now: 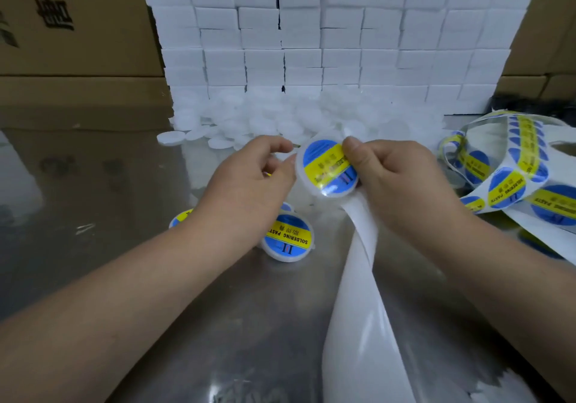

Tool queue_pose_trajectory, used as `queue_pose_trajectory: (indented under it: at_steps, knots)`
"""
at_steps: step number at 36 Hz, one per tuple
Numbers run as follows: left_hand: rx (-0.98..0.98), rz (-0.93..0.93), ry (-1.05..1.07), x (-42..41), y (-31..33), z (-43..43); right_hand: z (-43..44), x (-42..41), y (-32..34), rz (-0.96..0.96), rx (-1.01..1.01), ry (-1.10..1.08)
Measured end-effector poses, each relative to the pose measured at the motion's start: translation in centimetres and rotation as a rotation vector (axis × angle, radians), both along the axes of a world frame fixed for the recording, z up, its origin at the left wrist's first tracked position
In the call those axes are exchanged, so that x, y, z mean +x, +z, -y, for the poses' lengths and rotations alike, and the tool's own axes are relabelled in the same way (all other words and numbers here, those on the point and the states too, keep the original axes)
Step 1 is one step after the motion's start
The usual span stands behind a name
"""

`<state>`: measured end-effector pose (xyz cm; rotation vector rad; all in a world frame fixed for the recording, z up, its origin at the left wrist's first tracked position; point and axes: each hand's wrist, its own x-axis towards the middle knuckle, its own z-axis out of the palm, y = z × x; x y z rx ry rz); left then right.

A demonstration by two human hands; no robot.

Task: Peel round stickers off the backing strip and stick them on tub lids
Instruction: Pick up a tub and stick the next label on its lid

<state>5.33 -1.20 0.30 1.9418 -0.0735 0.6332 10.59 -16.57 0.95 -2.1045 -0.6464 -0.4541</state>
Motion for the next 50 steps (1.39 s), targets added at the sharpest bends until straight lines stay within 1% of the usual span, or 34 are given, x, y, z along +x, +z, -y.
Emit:
queue_pose_trajectory:
  at_steps: [2,4,5,8,9,13,16,22,24,26,28,29,31,34,37,40,42,45,48,50]
  knots:
    - [-0.113,0.012,-0.075,-0.2,0.1,0.3,0.1,0.1,0.1,-0.006,0.006,-0.013]
    - [-0.195,0.018,-0.106,-0.4,0.4,0.4,0.0,0.0,0.0,-0.016,-0.042,-0.025]
    - [-0.169,0.024,-0.102,-0.4,0.4,0.3,0.0,0.0,0.0,-0.028,-0.059,-0.030]
    - [0.024,0.000,-0.063,0.0,0.0,0.0,-0.1,0.0,-0.1,-0.055,-0.066,-0.045]
    - [0.051,-0.020,-0.044,0.1,-0.1,-0.1,-0.1,-0.1,-0.1,-0.060,-0.064,-0.045]
    - [0.035,-0.069,0.059,0.7,-0.3,-0.8,-0.2,-0.1,0.0,-0.116,0.027,-0.011]
    - [0.100,-0.113,0.164,1.3,-0.5,-1.7,-0.1,0.2,-0.2,-0.133,0.054,-0.015]
    - [0.339,-0.249,0.266,1.6,-0.7,-2.2,-0.2,0.2,-0.2,-0.135,0.062,0.052]
    - [0.421,-0.295,0.308,1.5,-0.8,-2.1,-0.2,0.1,-0.1,-0.131,0.102,0.083]
    - [0.520,-0.298,0.368,1.4,-0.8,-2.0,-0.2,0.0,-0.1,-0.113,0.136,0.119]
    - [0.542,-0.218,0.395,1.1,-0.5,-1.8,-0.2,-0.1,-0.2,-0.073,0.135,0.150]
    - [0.495,-0.161,0.370,0.9,-0.3,-1.6,-0.2,-0.2,-0.2,-0.043,0.125,0.168]
    - [0.308,-0.092,0.236,0.5,0.0,-1.1,-0.3,-0.3,-0.2,0.006,0.125,0.211]
    - [0.110,-0.109,-0.002,-0.2,0.3,-0.3,-0.3,-0.6,-0.3,0.003,0.186,0.288]
    - [-0.091,-0.122,-0.160,-0.6,0.4,0.1,-0.4,-1.0,-0.1,-0.022,0.262,0.385]
    - [-0.160,-0.129,-0.232,-0.7,0.7,0.3,-0.4,-1.5,0.1,-0.069,0.350,0.541]
    - [-0.234,-0.127,-0.262,-0.8,0.9,0.2,-0.5,-1.9,0.1,-0.100,0.374,0.612]
    - [-0.388,-0.154,-0.299,-0.9,1.1,0.1,-0.5,-2.4,0.2,-0.145,0.395,0.689]
    - [-0.559,-0.186,-0.355,-0.8,1.3,-0.1,-0.4,-3.1,0.3,-0.151,0.362,0.740]
    - [-0.638,-0.200,-0.347,-0.8,1.4,-0.1,-0.4,-3.4,0.4,-0.143,0.394,0.767]
